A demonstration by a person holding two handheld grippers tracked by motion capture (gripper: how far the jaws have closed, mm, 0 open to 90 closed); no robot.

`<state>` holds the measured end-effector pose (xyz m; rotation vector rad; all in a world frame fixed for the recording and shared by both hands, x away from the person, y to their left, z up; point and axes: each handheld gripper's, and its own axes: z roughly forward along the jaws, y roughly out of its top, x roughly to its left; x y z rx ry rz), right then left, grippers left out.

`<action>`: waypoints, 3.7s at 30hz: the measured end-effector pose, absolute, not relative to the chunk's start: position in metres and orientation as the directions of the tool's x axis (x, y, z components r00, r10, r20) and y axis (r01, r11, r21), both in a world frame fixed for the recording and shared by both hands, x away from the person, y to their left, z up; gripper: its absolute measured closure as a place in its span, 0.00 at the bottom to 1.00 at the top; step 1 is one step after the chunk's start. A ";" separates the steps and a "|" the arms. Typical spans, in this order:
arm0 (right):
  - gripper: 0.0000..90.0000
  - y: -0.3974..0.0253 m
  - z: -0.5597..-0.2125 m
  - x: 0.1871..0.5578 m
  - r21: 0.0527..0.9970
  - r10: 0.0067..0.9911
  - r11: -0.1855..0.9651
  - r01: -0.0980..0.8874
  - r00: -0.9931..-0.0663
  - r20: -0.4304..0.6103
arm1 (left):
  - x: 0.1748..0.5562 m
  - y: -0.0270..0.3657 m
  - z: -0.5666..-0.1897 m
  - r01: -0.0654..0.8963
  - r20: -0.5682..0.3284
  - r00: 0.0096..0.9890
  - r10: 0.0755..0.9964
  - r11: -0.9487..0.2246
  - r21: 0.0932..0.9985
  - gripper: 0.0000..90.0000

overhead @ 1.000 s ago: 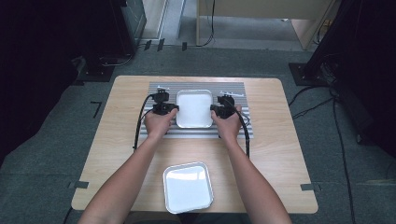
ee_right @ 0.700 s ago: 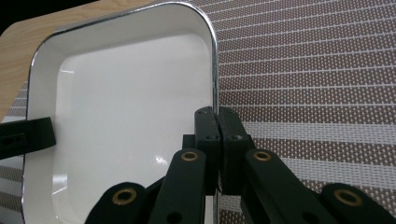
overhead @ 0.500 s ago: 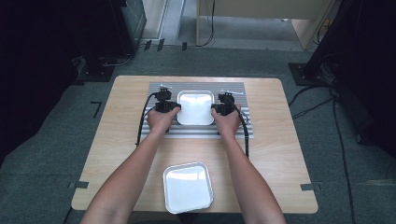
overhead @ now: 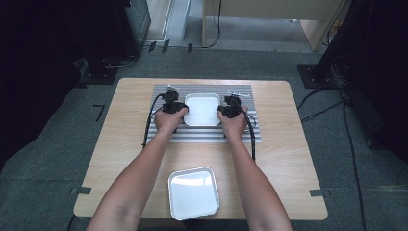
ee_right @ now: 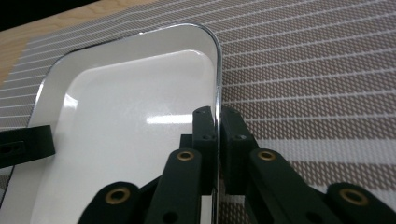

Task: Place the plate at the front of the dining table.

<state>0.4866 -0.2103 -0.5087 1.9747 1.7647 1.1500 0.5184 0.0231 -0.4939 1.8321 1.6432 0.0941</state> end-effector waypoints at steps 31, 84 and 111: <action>0.61 -0.235 -0.514 0.476 0.742 0.871 -0.253 0.621 -0.187 0.454 | 0.504 0.064 -0.495 0.797 -0.506 0.233 0.830 0.135 0.588 0.60; 0.29 -0.303 -0.516 0.325 0.787 0.903 0.073 0.612 -0.376 0.209 | 0.340 0.151 -0.499 0.626 -0.236 0.445 0.864 -0.112 0.772 0.19; 0.26 -0.372 -0.514 0.243 0.798 0.925 0.003 0.603 -0.305 0.228 | 0.281 0.211 -0.500 0.598 -0.240 0.396 0.886 -0.051 0.800 0.18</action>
